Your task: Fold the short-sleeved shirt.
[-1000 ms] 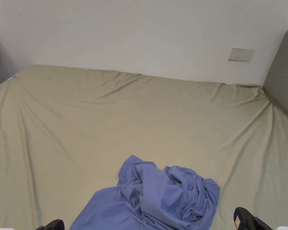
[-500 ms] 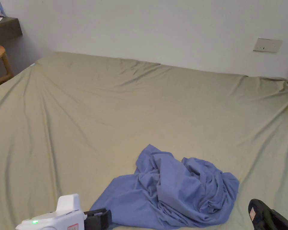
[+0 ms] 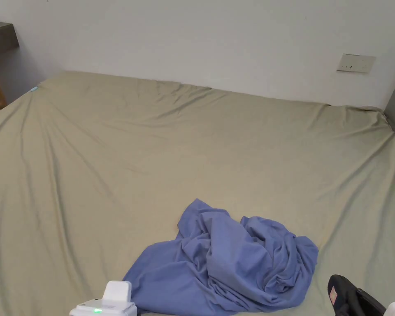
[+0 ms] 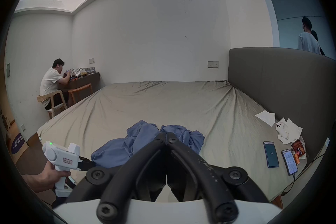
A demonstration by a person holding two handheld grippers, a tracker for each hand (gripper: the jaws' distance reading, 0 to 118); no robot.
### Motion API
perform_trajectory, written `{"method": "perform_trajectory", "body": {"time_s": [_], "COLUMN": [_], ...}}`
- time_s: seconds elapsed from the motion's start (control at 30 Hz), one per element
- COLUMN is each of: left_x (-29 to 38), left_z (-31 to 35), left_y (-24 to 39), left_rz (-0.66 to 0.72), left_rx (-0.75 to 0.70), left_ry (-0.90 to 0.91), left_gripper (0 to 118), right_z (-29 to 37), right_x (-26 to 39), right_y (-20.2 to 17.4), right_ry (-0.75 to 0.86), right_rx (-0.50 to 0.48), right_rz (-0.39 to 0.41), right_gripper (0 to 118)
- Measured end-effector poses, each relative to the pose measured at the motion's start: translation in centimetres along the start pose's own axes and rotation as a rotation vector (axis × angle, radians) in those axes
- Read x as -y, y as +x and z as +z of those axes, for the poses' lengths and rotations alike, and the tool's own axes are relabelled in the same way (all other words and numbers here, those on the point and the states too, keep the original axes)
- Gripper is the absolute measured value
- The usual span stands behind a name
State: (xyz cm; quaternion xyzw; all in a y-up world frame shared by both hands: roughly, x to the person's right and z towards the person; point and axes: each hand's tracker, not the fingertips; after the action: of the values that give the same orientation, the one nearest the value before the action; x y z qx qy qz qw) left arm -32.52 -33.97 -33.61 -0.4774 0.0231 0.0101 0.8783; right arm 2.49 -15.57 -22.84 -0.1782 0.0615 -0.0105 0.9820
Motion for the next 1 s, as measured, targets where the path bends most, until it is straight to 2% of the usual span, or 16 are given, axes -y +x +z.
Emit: {"method": "perform_trajectory", "body": {"time_s": [0.1, 0.27, 0.4, 0.43, 0.47, 0.53, 0.6, 0.63, 0.67, 0.7, 0.73, 0.77, 0.83, 0.87, 0.93, 1.0], "left_x": [-0.1, -0.9, -2.2, -2.6, -2.8, -3.0, -2.9, -2.8, -2.8, -2.7, -2.7, -2.7, -2.9, -3.0, -3.3, -3.3], "left_z": [0.6, 4.3, 7.7, 8.5, 9.0, 9.5, 9.4, 9.4, 9.2, 9.1, 9.1, 9.0, 8.7, 8.6, 8.7, 8.6], "left_y": [0.4, 0.9, 0.9, 0.7, 0.5, 0.4, 0.3, 0.3, 0.3, 0.2, 0.2, 0.2, 0.1, -0.1, -0.3, -0.2], "left_rz": [-0.023, -0.087, -0.081, -0.051, -0.034, -0.027, -0.015, -0.003, 0.006, 0.005, 0.006, 0.007, 0.026, 0.04, 0.06, 0.058], "left_rx": [0.01, -0.02, 0.016, 0.058, 0.094, 0.099, 0.112, 0.117, 0.124, 0.128, 0.128, 0.125, 0.12, 0.123, 0.124, 0.112], "left_ry": [0.003, 0.154, 0.23, 0.244, 0.25, 0.256, 0.251, 0.244, 0.237, 0.236, 0.234, 0.231, 0.218, 0.214, 0.211, 0.213], "left_gripper": [3, 3, 3, 3, 3, 3, 3, 3, 3, 3, 3, 3, 3, 3, 3, 3], "right_z": [-0.1, -0.6, -4.0, -5.8, -8.0, -14.2, -21.2, -24.7, -27.7, -30.7, -33.3, -35.4, -38.9, -39.7, -40.9, -41.1], "right_x": [-0.1, -0.3, -1.0, -1.4, -1.8, -2.2, -2.0, -1.6, -1.1, -0.3, 0.3, 0.9, 2.2, 2.7, 3.3, 3.7], "right_y": [0.1, 0.9, 2.7, 3.5, 4.3, 6.5, 9.0, 9.8, 10.6, 11.9, 12.7, 13.4, 15.2, 15.8, 16.6, 16.7], "right_ry": [0.001, -0.004, -0.035, -0.079, -0.127, -0.231, -0.385, -0.476, -0.537, -0.566, -0.607, -0.649, -0.729, -0.748, -0.798, -0.802], "right_rx": [0.001, 0.026, 0.032, 0.016, 0.013, -0.013, 0.007, 0.034, 0.051, 0.067, 0.087, 0.091, 0.098, 0.11, 0.109, 0.065], "right_rz": [-0.004, 0.007, 0.016, 0.026, 0.027, -0.013, -0.047, -0.049, -0.039, -0.068, -0.109, -0.134, -0.239, -0.275, -0.318, -0.294], "right_gripper": [1, 1, 2, 6, 18, 70, 117, 118, 114, 105, 102, 102, 101, 96, 93, 68]}}
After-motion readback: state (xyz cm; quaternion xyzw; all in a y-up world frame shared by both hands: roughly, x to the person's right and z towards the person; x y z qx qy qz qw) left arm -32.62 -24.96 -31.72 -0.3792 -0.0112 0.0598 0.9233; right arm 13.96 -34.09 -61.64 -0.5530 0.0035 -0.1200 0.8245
